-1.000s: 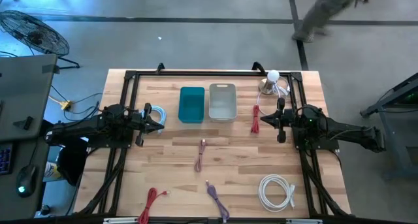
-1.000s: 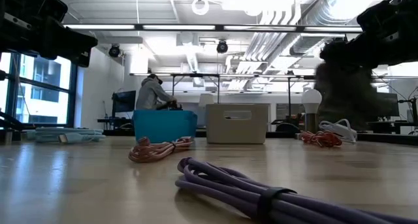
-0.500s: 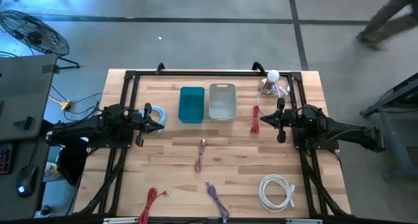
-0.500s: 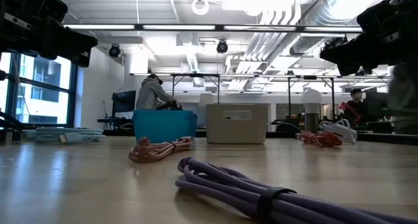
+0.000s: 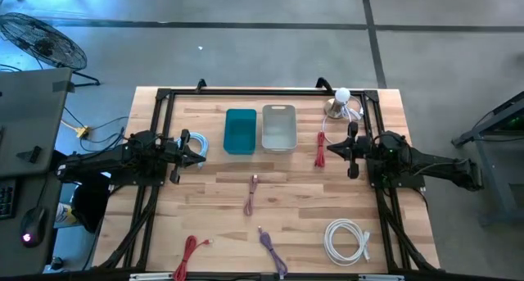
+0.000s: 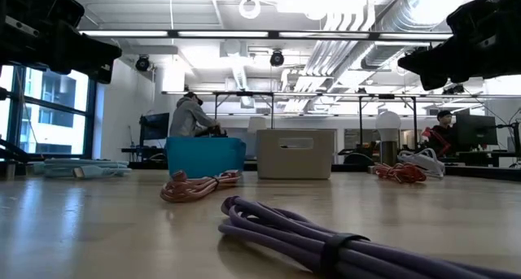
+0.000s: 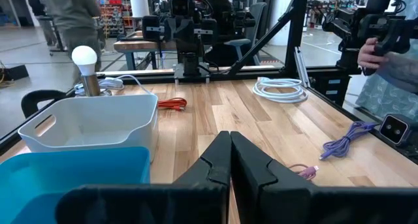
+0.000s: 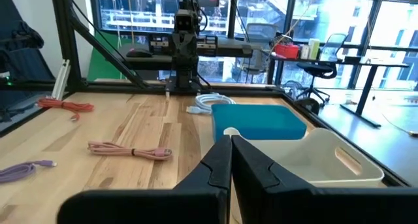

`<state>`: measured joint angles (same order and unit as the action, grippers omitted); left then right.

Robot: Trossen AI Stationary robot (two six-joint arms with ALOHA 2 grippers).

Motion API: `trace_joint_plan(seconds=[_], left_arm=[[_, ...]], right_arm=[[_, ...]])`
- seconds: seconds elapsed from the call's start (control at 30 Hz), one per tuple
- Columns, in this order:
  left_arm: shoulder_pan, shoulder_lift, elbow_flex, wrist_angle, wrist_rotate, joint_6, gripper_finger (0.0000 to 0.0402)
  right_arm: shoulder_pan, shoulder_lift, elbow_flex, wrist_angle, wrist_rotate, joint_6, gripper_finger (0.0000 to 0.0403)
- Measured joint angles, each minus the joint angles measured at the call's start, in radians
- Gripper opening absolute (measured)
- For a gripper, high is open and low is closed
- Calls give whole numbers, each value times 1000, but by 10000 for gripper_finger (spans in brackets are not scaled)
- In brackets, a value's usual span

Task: Pick & Place USB Port
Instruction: Put the top charger cable into the blue bin

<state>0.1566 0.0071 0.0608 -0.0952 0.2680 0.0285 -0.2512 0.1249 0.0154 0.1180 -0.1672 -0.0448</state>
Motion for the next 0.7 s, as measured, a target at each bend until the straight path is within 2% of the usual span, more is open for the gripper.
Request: trace_joint_plan(seconds=[0.23,0.53,0.7], left_arm=[[0,0,0,1,-14,80,0],[0,0,-4,43,-18,118,0],[0,0,-6,58,-49,301,0]], right_arm=[[0,0,0,-4,3,88,3],[0,0,0,-35,0,92,3],[0,0,0,-39,2,92,4]])
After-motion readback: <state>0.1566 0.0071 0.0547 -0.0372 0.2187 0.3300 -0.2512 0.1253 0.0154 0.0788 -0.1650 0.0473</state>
